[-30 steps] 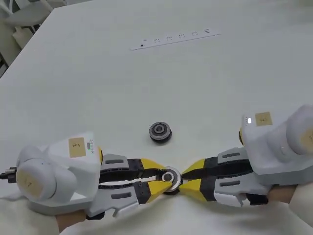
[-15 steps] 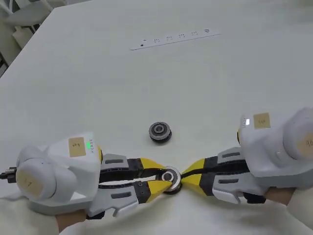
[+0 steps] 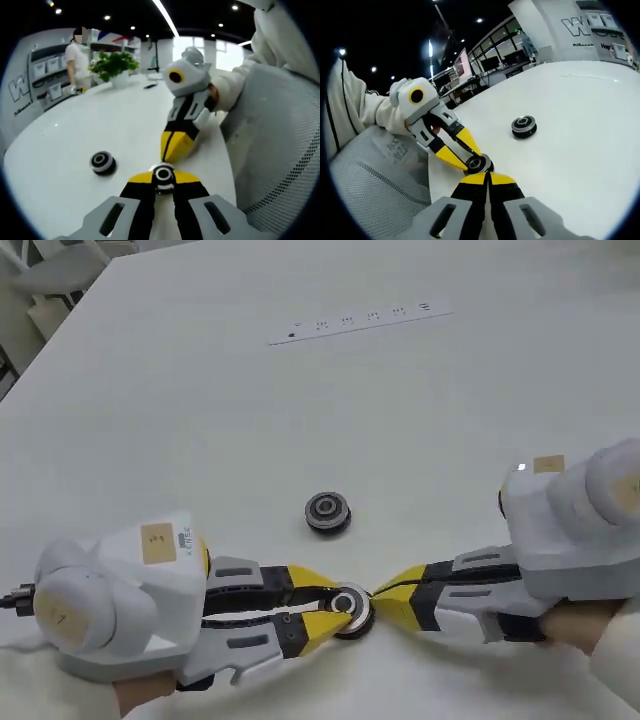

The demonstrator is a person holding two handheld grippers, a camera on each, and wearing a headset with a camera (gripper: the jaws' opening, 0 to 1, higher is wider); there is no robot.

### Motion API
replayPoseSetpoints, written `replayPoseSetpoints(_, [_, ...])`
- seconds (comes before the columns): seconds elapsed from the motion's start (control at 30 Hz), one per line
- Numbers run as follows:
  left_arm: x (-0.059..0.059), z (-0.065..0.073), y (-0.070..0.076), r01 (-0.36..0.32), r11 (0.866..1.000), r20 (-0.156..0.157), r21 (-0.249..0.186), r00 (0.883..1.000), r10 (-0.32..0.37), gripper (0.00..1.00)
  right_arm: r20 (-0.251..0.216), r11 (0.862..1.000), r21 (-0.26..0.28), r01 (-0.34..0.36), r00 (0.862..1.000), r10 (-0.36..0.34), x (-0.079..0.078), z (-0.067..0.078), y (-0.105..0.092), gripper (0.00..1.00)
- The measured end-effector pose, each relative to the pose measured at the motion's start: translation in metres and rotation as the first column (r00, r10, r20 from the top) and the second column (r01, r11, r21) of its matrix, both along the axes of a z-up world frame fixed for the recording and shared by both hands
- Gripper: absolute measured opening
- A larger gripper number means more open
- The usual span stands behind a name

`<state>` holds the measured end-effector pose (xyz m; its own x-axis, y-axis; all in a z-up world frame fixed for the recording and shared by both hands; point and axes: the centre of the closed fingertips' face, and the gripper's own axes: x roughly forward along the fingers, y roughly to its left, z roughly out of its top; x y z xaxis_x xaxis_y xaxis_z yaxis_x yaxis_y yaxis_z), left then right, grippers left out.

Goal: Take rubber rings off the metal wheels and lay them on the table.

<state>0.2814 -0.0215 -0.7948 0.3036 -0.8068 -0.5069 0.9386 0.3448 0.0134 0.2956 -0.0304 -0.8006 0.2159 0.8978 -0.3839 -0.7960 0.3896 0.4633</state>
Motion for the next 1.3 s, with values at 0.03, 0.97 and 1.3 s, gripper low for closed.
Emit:
replayPoseSetpoints(0.03, [0.000,0.000,0.000,0.000,1.000,0.000,0.000,1.000,0.000,0.14,-0.007,1.000,0.000,0.000,1.000,0.000,0.000,0.000,-0.001,0.00])
replayPoseSetpoints(0.97, [-0.001,0.000,-0.002,0.011,1.000,0.004,0.006,1.000,-0.011,0.14,-0.137,0.991,0.133,0.025,0.990,-0.006,-0.010,0.015,0.007,0.00])
replayPoseSetpoints(1.3, [-0.001,0.000,-0.002,0.012,1.000,0.006,0.006,1.000,-0.012,0.14,-0.124,0.987,0.163,0.004,0.992,0.017,-0.014,0.020,0.010,0.00])
